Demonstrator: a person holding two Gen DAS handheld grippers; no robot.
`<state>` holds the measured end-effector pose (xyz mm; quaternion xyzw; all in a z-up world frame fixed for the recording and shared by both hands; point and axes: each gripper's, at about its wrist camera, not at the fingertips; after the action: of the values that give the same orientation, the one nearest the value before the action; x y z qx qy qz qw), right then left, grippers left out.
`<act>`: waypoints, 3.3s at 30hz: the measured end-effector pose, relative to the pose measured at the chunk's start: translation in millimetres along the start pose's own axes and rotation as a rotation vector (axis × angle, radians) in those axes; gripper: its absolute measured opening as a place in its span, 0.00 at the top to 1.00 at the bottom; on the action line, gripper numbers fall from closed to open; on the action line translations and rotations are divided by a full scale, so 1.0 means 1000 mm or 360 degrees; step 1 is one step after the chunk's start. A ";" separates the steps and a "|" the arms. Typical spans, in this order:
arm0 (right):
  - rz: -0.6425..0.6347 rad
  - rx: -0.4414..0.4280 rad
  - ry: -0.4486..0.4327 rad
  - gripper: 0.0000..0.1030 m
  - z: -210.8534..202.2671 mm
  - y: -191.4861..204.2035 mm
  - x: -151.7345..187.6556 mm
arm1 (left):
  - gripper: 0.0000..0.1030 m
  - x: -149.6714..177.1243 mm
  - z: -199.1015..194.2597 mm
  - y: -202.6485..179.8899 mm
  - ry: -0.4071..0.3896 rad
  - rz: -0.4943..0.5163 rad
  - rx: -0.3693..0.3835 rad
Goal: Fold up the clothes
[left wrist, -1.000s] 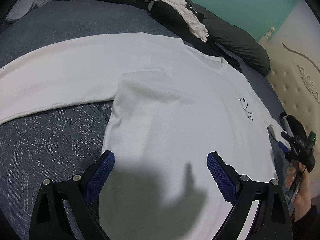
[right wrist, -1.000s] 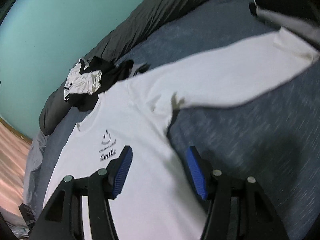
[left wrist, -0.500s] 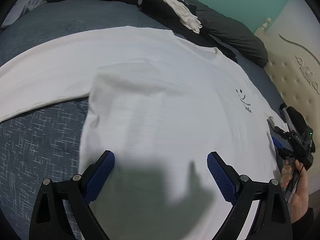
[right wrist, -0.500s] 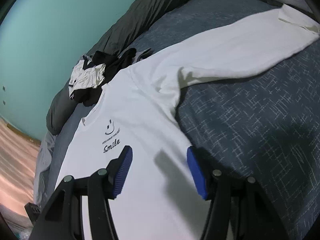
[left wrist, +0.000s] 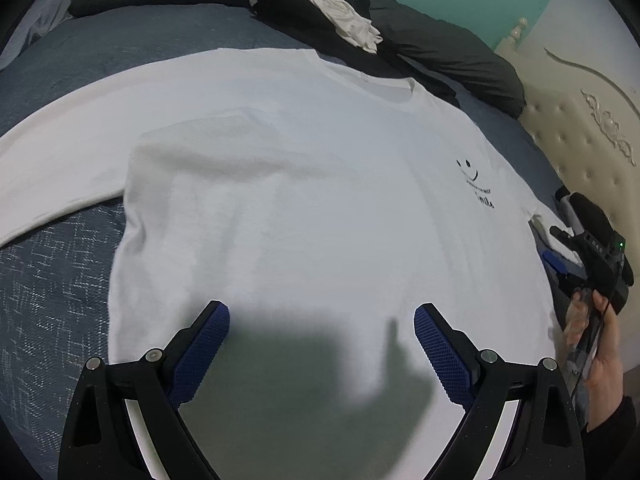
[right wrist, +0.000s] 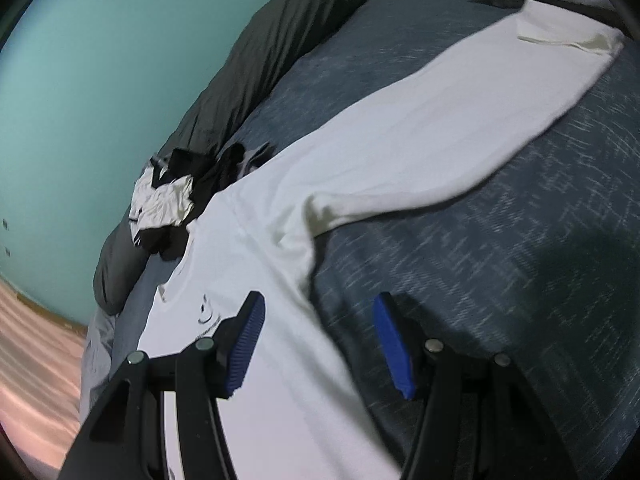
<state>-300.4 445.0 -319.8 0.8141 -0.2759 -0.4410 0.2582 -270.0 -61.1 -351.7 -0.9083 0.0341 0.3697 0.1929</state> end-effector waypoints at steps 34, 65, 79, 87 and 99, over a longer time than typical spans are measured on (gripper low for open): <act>-0.0866 0.0223 0.0275 0.44 0.036 0.033 -0.061 | 0.07 -0.004 -0.004 0.002 -0.0021 -0.0081 0.0071; -0.0693 0.0112 0.0301 0.58 0.023 0.031 -0.046 | 0.07 -0.005 -0.011 0.003 -0.0037 -0.0085 0.0093; -0.0384 -0.0010 0.0347 0.98 0.070 0.029 -0.042 | 0.07 -0.006 -0.012 0.004 -0.0042 -0.0083 0.0088; -0.0454 0.0038 0.0346 0.98 0.089 0.035 -0.044 | 0.07 -0.004 -0.011 0.003 -0.0034 -0.0075 0.0091; -0.0489 0.0071 0.0394 0.80 0.051 0.018 -0.061 | 0.07 -0.004 -0.011 0.001 -0.0032 -0.0075 0.0103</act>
<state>-376.3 464.7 -296.7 0.9002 -0.1244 -0.3654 0.2018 -266.3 -66.0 -341.9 -0.8984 0.0227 0.3729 0.2311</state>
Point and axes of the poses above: each gripper's, at about its wrist camera, not at the fingertips, and z roughly the way its jaws point, y to its left, x to its underside, and after that the axes turned 14 degrees about -y, right-handed
